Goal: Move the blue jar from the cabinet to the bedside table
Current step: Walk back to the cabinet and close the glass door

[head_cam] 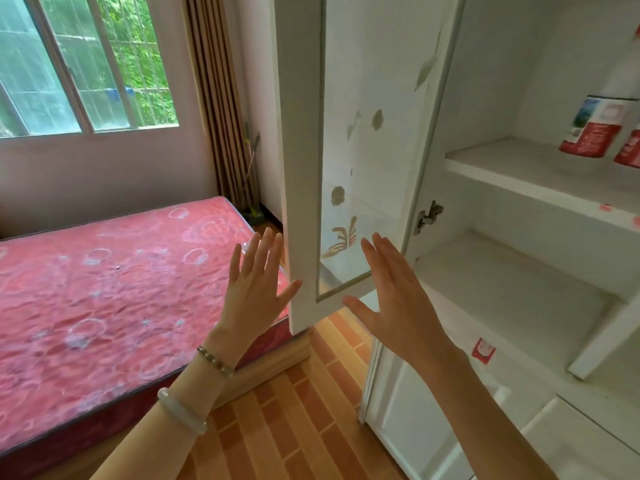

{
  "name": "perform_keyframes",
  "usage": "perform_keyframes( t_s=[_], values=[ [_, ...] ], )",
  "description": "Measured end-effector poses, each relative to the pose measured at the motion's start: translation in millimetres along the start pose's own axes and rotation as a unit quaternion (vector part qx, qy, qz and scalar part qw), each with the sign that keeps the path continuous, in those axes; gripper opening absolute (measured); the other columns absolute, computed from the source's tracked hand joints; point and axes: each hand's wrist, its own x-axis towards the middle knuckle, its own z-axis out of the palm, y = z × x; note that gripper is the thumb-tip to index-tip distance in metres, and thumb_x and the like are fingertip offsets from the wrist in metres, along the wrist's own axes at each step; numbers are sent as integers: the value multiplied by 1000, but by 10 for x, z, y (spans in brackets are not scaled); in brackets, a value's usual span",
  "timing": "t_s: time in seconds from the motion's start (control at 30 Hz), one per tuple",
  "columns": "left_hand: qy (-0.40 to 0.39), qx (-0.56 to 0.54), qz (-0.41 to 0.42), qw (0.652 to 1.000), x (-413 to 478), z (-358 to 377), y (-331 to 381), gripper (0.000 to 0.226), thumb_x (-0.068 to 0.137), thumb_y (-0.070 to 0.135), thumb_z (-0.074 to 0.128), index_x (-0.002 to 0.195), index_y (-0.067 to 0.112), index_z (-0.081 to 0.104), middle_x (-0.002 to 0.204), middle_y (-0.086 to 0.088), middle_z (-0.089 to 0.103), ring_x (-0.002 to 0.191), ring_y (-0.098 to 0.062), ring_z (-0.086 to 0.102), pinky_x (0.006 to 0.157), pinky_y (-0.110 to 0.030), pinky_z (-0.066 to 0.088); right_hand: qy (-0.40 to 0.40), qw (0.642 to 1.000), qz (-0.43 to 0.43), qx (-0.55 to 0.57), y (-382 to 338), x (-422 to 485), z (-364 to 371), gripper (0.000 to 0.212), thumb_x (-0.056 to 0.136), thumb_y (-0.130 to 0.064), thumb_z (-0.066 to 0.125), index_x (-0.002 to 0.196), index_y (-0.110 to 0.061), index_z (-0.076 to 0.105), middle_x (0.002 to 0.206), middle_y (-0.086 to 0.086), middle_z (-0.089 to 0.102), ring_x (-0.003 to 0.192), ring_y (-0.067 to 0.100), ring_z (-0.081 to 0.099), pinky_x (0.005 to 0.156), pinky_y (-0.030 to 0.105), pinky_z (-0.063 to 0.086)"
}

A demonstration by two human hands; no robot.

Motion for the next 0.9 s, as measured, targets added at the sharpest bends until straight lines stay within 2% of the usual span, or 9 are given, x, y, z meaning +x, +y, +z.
perform_keyframes(
  t_s=[0.13,0.27,0.4,0.5,0.57,0.7,0.83,0.9],
  values=[
    [-26,-40,20,999,9,77,-1,86,91,65,25,150,3,13,157,-13,15,146,-26,12,117,-48,9,7,1000,5,-3,-3,3,6,79,80,-56,50,142,-15,23,149,10,27,134,19,14,104,32,8],
    [-32,-131,25,991,-24,121,100,100,84,76,26,151,8,-3,156,-8,0,146,-25,3,118,-46,8,10,1000,18,-4,15,-70,-28,79,81,-59,47,142,-15,21,148,11,28,133,20,16,102,39,17],
    [-40,-160,36,986,-50,136,137,109,81,82,27,150,3,-5,157,-10,-3,146,-25,0,117,-51,13,18,999,35,-10,4,-153,-74,79,79,-50,58,139,-11,27,146,15,32,131,21,18,100,42,18],
    [-38,-187,44,981,-94,139,177,110,82,78,34,150,2,-5,159,-11,-1,147,-23,-1,117,-51,15,24,999,44,-11,-17,-220,-118,80,78,-48,60,139,-9,28,145,16,33,131,22,19,100,42,20],
    [-27,-212,58,975,-155,122,255,109,82,73,42,150,7,-10,160,-7,-3,147,-22,0,117,-51,15,26,998,58,-7,-22,-256,-161,80,79,-52,54,140,-9,26,146,16,31,133,23,18,102,41,23],
    [-12,-234,132,963,-282,101,499,109,85,63,52,149,10,-18,160,-5,-10,147,-26,2,117,-52,16,25,996,86,-11,9,-357,-251,78,82,-52,51,141,-8,25,148,16,26,136,27,20,105,38,21],
    [29,-231,203,951,-321,128,846,93,94,49,47,149,5,-13,157,-20,11,146,-28,9,117,-47,14,38,991,123,-38,61,-537,-387,77,81,-52,51,140,-7,28,146,17,30,135,29,26,104,42,31],
    [60,-225,230,945,-307,182,1031,81,99,43,39,150,5,-10,155,-21,16,146,-26,10,118,-45,14,48,986,145,-64,113,-663,-486,76,82,-54,49,139,-6,29,145,18,33,133,29,29,102,42,34]
  ],
)
